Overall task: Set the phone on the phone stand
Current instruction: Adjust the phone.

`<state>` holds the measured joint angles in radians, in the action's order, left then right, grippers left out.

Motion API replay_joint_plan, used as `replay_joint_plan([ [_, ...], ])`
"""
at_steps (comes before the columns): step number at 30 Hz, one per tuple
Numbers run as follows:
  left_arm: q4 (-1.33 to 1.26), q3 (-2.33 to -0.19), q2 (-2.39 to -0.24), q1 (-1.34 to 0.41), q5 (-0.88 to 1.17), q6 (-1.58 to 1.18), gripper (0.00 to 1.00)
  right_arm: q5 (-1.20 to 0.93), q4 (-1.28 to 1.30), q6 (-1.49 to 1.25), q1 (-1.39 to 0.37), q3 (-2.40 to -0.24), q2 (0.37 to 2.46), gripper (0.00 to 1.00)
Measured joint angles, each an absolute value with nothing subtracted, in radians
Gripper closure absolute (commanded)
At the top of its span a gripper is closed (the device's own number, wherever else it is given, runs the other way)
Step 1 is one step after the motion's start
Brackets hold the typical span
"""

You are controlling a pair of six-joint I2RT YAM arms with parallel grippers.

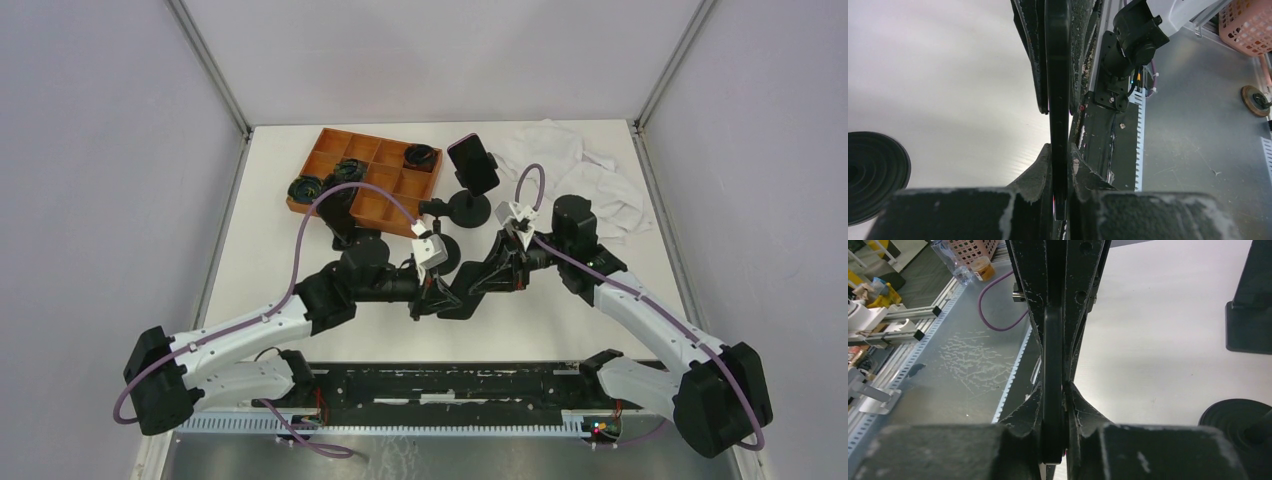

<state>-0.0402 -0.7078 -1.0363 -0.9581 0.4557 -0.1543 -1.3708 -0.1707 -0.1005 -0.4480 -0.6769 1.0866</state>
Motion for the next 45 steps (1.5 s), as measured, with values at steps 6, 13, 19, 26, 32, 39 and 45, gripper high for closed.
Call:
replay_joint_plan([
  [6,-0.040,-0.712,-1.036,-0.960,0.455,-0.155,0.72,-1.373,-0.205,-0.126,-0.449,-0.677,1.089,1.00],
  [13,-0.055,-0.712,-0.998,-0.960,0.408,-0.156,0.28,-1.415,-0.229,-0.138,-0.431,-0.677,1.081,1.00],
  [19,-0.052,-0.707,-0.873,-0.960,0.316,-0.163,0.16,-1.433,-0.234,-0.133,-0.361,-0.677,1.036,1.00],
  [26,0.031,-0.728,-0.796,-0.960,0.129,-0.171,0.00,-1.441,-0.246,-0.126,-0.310,-0.676,1.013,1.00],
  [32,0.141,-0.767,-0.804,-0.960,-0.072,-0.197,0.00,-1.443,-0.246,-0.121,-0.283,-0.676,1.006,1.00],
  [39,0.234,-0.826,-0.819,-0.960,-0.234,-0.198,0.04,-1.444,-0.246,-0.107,-0.261,-0.676,1.000,1.00],
  [45,0.281,-0.898,-0.876,-0.959,-0.332,-0.198,0.16,-1.444,-0.245,-0.096,-0.247,-0.676,1.000,1.00],
])
